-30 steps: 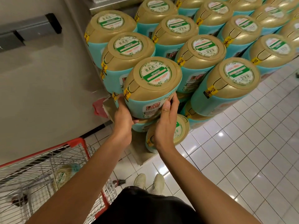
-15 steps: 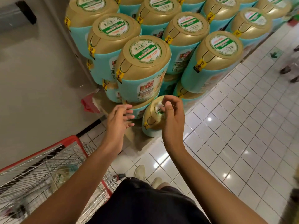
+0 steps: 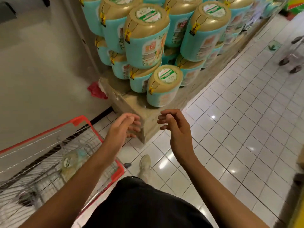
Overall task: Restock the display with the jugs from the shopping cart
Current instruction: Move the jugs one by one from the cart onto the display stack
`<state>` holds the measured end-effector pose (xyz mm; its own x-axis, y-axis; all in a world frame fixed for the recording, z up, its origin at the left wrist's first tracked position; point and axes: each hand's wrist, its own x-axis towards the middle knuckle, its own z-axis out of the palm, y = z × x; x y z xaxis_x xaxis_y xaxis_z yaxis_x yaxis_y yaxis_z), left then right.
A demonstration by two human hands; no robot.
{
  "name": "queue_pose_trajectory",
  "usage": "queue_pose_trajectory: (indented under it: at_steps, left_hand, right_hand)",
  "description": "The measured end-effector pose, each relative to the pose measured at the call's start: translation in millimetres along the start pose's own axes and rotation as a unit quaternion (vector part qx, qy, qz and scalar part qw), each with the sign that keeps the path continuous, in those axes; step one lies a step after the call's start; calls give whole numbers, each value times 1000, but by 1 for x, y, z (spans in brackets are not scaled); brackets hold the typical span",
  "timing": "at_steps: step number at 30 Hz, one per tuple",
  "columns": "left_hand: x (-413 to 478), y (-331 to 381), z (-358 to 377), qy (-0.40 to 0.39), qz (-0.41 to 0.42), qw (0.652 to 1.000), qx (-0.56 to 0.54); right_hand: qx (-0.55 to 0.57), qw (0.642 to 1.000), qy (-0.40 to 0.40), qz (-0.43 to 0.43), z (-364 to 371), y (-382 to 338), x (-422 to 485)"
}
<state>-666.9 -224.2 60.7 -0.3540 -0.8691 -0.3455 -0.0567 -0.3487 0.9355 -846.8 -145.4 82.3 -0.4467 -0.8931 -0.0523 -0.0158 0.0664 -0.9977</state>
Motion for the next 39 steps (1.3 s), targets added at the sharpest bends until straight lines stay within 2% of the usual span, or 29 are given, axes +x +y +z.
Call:
queue_pose_trajectory:
  at_steps: [7,14,20,26,32,35,39]
  left_hand:
    - [-93,-31,-53,52,-21,998,4]
    - [-154,-52,-130,121,-37,992,-10]
    - [-171,-65,-224,163,-51,985,-29]
    - [-162,-82,-330,183,-83,978,-52]
    - [-118,-162,-413,173,-206,963,-29]
    - [-81,-223,-442,167,-271,948,-6]
    - [-29,-324,-470,206,-350,913,-22]
  right_hand:
    - [-38,999,-35,7,14,11,-85]
    - [-46,995,-86,16,72,16,-128]
    - [-46,989,-137,30,167,33,-134]
    - [-27,982,-155,109,301,66,-136]
    - [-57,967,-158,193,411,136,-132]
    - [-78,952,-177,237,454,195,-130]
    - [-148,927,-187,290,517,299,-120]
